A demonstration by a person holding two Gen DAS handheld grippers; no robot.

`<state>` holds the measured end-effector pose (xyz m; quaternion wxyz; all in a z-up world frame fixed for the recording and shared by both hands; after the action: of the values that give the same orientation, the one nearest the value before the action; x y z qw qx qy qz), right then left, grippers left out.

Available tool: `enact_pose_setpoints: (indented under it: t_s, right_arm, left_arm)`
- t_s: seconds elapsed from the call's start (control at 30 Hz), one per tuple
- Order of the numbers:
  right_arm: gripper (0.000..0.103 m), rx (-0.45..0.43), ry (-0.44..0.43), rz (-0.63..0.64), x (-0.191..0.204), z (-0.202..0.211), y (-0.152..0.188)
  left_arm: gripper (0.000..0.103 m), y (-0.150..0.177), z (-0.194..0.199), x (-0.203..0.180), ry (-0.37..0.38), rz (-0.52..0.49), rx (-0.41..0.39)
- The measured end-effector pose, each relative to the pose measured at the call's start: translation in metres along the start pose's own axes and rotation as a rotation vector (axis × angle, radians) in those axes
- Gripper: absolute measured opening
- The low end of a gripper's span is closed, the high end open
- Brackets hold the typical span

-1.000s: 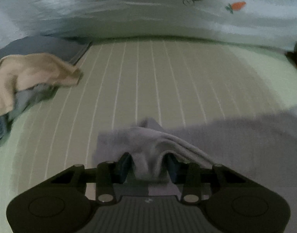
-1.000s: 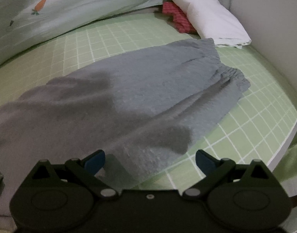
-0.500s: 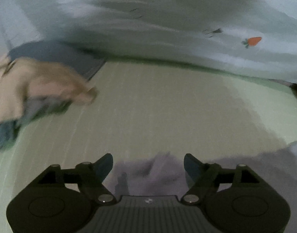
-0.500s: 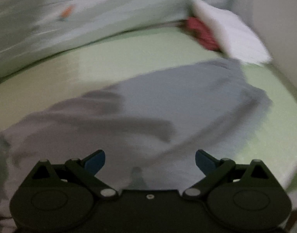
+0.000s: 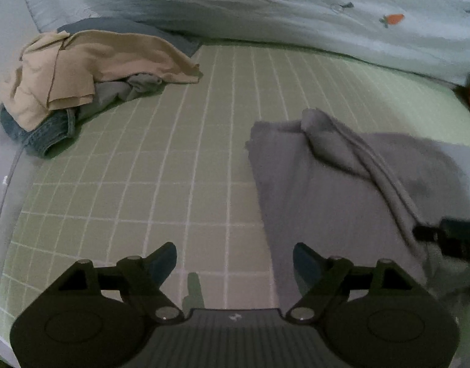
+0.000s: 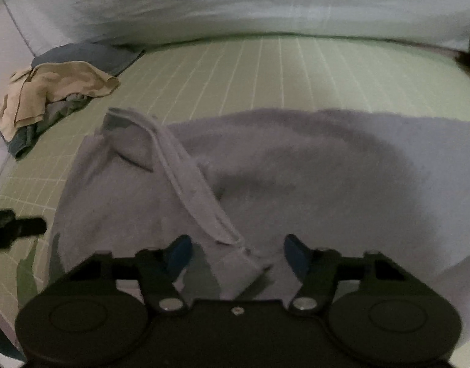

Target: Fold clothes

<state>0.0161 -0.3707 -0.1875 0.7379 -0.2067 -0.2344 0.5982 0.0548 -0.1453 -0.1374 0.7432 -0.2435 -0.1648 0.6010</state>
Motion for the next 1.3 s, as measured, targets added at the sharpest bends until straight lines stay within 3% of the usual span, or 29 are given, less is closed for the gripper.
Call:
enact_pose_setpoints:
  t_s: [0.07,0.1,0.3,0.4,0.5,0.53,0.6,0.63,0.83,1.03,1.17,1.2,1.23,1.27,1.3]
  right_arm:
    - [0.012,-0.007,0.017,0.031,0.006,0.002,0.003]
    - [0.004,-0.007,0.021,0.038,0.008,0.003,0.003]
    - [0.003,-0.116,0.082,-0.112,0.007,0.057,0.001]
    - [0.004,-0.031,0.131,-0.139,-0.003,0.051,0.019]
    - [0.011,0.02,0.172,-0.169,-0.007,0.042,0.029]
    - [0.032,0.001,0.183,-0.166,-0.005,0.044,0.026]
    - [0.06,-0.053,0.198,-0.126,0.004,0.048,0.014]
    - [0.066,-0.078,0.199,-0.096,0.009,0.048,0.008]
    - [0.077,-0.103,0.146,0.063,0.043,0.023,-0.014]
    - [0.078,-0.092,0.104,0.138,0.072,-0.01,-0.028]
    - [0.078,-0.111,0.13,0.141,0.076,-0.028,-0.046]
    - [0.075,-0.117,0.122,0.135,0.077,-0.032,-0.051]
    - [0.058,-0.115,0.093,0.128,0.076,-0.035,-0.056]
    - [0.039,-0.106,0.056,0.121,0.075,-0.037,-0.061]
    - [0.002,-0.098,0.019,0.113,0.073,-0.04,-0.066]
  left_arm:
    - [0.084,0.006,0.002,0.006,0.011,-0.021,0.003]
    - [0.084,0.006,0.002,0.008,0.015,-0.027,-0.001]
    - [0.085,0.0,-0.002,0.011,0.069,-0.051,-0.016]
    - [0.085,0.0,-0.012,0.004,0.101,-0.069,0.007]
    - [0.085,0.0,-0.018,-0.003,0.116,-0.103,0.02]
    - [0.086,0.0,-0.019,-0.004,0.119,-0.119,0.019]
    - [0.088,-0.002,-0.023,-0.003,0.119,-0.124,0.02]
    - [0.089,-0.003,-0.024,-0.002,0.118,-0.127,0.021]
    - [0.089,-0.016,-0.033,0.006,0.095,-0.112,0.023]
    - [0.091,-0.034,-0.046,0.014,0.08,-0.13,0.016]
    - [0.091,-0.047,-0.059,0.018,0.075,-0.152,0.023]
    - [0.091,-0.049,-0.062,0.019,0.076,-0.156,0.027]
    - [0.091,-0.051,-0.065,0.019,0.078,-0.157,0.031]
    - [0.091,-0.053,-0.067,0.02,0.08,-0.159,0.036]
    - [0.091,-0.055,-0.069,0.019,0.081,-0.161,0.041]
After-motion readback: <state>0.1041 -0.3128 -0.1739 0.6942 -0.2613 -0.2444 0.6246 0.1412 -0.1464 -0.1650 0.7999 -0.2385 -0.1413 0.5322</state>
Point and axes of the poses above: each gripper's, at about its wrist camera, not at the fingertips, and z roughly against the way its jaws point, x to its left, y to its underside, the point moved 4 cm from there along -z, roughly the way its jaws point, and after that the axes turned 4 degrees about y, right-handed, at the moved point
